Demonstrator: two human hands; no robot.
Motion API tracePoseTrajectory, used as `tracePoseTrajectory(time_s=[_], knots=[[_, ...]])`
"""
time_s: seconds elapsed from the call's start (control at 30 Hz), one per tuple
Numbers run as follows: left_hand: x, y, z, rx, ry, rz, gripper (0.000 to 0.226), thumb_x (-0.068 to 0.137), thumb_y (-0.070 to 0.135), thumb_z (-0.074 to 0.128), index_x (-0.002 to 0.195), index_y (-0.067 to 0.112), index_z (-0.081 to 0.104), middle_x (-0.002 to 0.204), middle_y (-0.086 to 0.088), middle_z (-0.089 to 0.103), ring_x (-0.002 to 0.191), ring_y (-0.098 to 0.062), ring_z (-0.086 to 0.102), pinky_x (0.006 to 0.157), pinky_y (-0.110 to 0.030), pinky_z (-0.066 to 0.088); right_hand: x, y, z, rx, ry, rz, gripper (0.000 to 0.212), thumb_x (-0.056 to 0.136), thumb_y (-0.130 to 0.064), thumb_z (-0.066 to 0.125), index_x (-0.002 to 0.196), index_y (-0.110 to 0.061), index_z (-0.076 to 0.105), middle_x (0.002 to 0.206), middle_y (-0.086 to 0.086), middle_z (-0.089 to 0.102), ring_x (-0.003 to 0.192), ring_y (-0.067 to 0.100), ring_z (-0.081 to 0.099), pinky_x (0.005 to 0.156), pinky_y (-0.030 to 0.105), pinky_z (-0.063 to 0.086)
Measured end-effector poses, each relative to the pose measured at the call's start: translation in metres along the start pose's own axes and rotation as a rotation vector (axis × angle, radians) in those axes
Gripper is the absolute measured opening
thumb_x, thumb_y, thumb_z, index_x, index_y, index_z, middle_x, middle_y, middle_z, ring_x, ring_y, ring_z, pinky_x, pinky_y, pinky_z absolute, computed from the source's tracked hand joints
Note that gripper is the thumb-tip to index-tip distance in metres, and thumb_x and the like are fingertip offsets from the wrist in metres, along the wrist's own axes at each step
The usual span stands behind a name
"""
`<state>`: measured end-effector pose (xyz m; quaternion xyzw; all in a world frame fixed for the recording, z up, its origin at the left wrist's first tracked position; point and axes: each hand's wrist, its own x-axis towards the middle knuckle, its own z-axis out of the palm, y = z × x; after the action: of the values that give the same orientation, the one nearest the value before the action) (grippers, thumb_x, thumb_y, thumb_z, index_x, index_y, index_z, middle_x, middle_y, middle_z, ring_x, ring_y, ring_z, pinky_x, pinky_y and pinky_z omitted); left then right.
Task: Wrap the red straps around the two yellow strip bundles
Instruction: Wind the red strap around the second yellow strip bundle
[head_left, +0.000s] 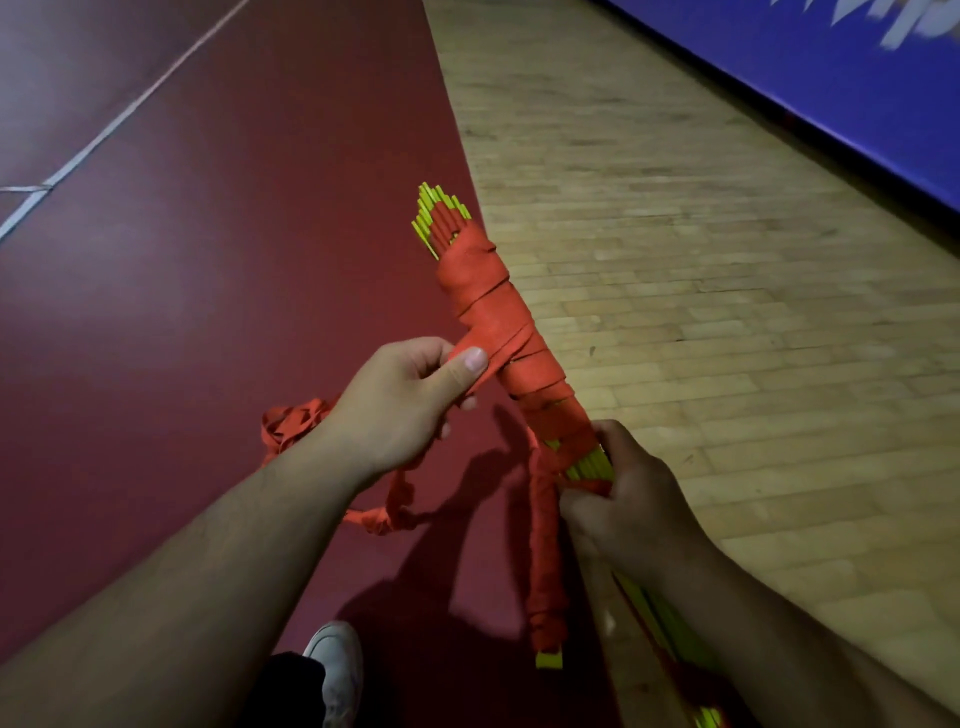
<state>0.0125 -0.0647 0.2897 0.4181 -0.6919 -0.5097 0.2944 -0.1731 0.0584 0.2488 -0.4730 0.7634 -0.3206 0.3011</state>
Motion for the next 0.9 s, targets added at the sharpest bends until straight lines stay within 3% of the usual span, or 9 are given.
tracePoseTrajectory(time_s=[0.17, 0.3, 0.4, 0.53, 0.6, 0.7, 0.8, 0.9], knots=[[-0.004, 0.002, -0.002, -0.085, -0.184, 0.023, 0.019, 0.104, 0.015, 0.05, 0.089, 0.011, 0.061, 0.072, 0.005, 0.068, 0.066, -0.008, 0.059, 0.064, -0.028, 0.044, 0.001, -0.004, -0.002, 0.133, 0.013, 0.022, 0.037, 0.075, -0.013, 0.075, 0.098, -0.037, 0.06, 0.07, -0.001, 0.071, 0.06, 0.019, 0.067, 0.063, 0.04, 0.056], [-0.004, 0.0, 0.002, -0.186, -0.168, -0.006, 0.033, 0.098, 0.039, 0.046, 0.072, 0.021, 0.053, 0.059, 0.001, 0.05, 0.056, -0.017, 0.041, 0.067, -0.046, 0.043, -0.002, -0.013, -0.006, 0.272, -0.044, 0.008, 0.037, 0.074, -0.005, 0.074, 0.097, -0.031, 0.064, 0.071, 0.007, 0.072, 0.064, 0.028, 0.069, 0.065, 0.043, 0.057], [-0.002, 0.004, 0.005, -0.265, -0.058, -0.025, 0.032, 0.095, 0.052, 0.054, 0.073, 0.028, 0.055, 0.055, 0.006, 0.044, 0.053, -0.015, 0.037, 0.06, -0.034, 0.036, -0.003, -0.016, -0.005, 0.472, -0.145, 0.026, 0.034, 0.06, -0.015, 0.073, 0.092, -0.026, 0.069, 0.074, 0.012, 0.071, 0.066, 0.033, 0.067, 0.068, 0.047, 0.056], [0.001, 0.0, 0.006, -0.269, -0.05, -0.018, 0.037, 0.087, 0.061, 0.06, 0.097, 0.025, 0.058, 0.055, 0.008, 0.047, 0.054, -0.014, 0.042, 0.054, -0.025, 0.043, -0.003, -0.012, -0.005, 0.655, -0.427, 0.041, 0.042, 0.054, -0.018, 0.071, 0.094, -0.004, 0.062, 0.074, 0.026, 0.063, 0.061, 0.037, 0.061, 0.061, 0.043, 0.05], [-0.001, -0.003, 0.005, -0.248, -0.121, 0.014, 0.032, 0.084, 0.062, 0.056, 0.085, 0.03, 0.063, 0.057, 0.011, 0.051, 0.054, -0.012, 0.044, 0.058, -0.026, 0.047, -0.003, -0.009, -0.005, 0.69, -0.52, 0.052, 0.044, 0.053, -0.019, 0.07, 0.093, -0.001, 0.062, 0.074, 0.028, 0.062, 0.06, 0.037, 0.062, 0.061, 0.04, 0.051], [-0.005, -0.001, 0.004, -0.204, -0.14, 0.044, 0.024, 0.083, 0.06, 0.054, 0.074, 0.042, 0.069, 0.056, 0.008, 0.054, 0.053, -0.013, 0.047, 0.049, -0.02, 0.041, -0.003, -0.005, -0.005, 0.737, -0.619, 0.073, 0.041, 0.052, -0.02, 0.068, 0.086, 0.001, 0.065, 0.071, 0.03, 0.061, 0.061, 0.036, 0.062, 0.06, 0.038, 0.052], [-0.005, -0.003, 0.005, -0.267, -0.163, 0.058, 0.034, 0.076, 0.064, 0.058, 0.084, 0.034, 0.071, 0.067, -0.006, 0.058, 0.061, -0.02, 0.049, 0.057, -0.027, 0.041, -0.003, -0.002, -0.004, 0.724, -0.681, 0.113, 0.045, 0.052, -0.022, 0.067, 0.089, 0.003, 0.066, 0.077, 0.031, 0.063, 0.065, 0.036, 0.062, 0.064, 0.041, 0.05], [-0.005, -0.002, 0.008, -0.295, -0.175, 0.061, 0.058, 0.08, 0.06, 0.06, 0.096, 0.005, 0.067, 0.075, -0.025, 0.057, 0.063, -0.026, 0.05, 0.056, -0.035, 0.042, -0.002, -0.003, -0.005, 0.702, -0.674, 0.153, 0.05, 0.048, -0.021, 0.068, 0.093, 0.001, 0.068, 0.078, 0.027, 0.061, 0.066, 0.036, 0.061, 0.064, 0.042, 0.051]])
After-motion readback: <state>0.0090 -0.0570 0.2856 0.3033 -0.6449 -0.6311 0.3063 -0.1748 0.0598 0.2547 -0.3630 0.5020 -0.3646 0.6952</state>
